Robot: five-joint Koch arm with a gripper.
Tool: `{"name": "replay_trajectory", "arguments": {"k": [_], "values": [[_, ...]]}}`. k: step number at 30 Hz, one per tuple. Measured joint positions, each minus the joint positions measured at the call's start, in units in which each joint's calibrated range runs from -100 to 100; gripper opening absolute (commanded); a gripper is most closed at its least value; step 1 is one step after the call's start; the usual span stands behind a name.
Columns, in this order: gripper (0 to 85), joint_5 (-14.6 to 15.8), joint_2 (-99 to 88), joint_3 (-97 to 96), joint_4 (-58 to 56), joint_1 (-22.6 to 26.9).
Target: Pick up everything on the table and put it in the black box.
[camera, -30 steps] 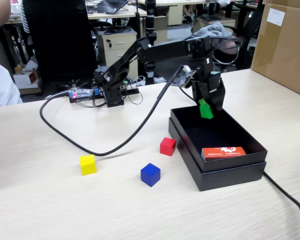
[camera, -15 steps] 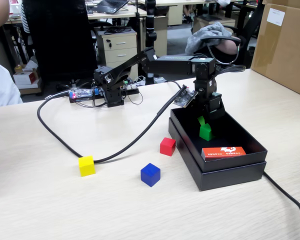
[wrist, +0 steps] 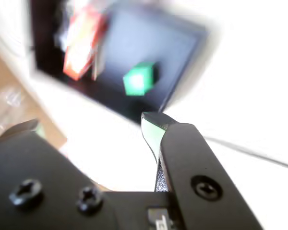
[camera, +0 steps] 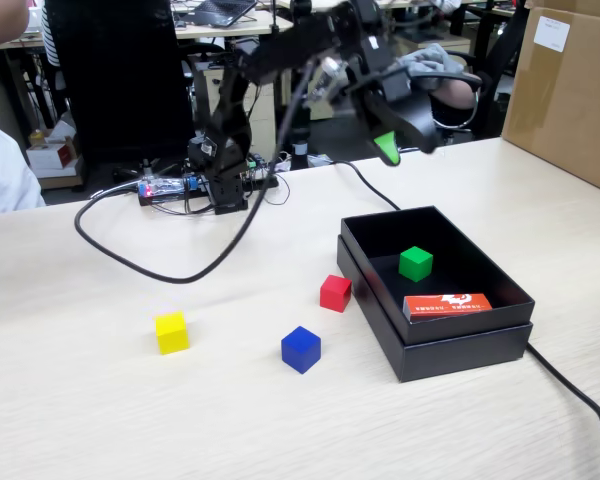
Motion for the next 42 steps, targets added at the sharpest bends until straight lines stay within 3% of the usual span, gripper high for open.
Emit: {"name": "replay_trajectory", "arguments": {"k": [9, 16, 27, 42], "values": [[51.5, -5.6, -28.0, -31.9, 2.3, -8.6], [51.6, -9.7, -45.3, -61.7, 19.6, -16.2], [52.1, -9.7, -58.9, -85.3, 43.6, -19.6], [48.9, -10.1, -59.4, -85.3, 43.8, -21.0]]}}
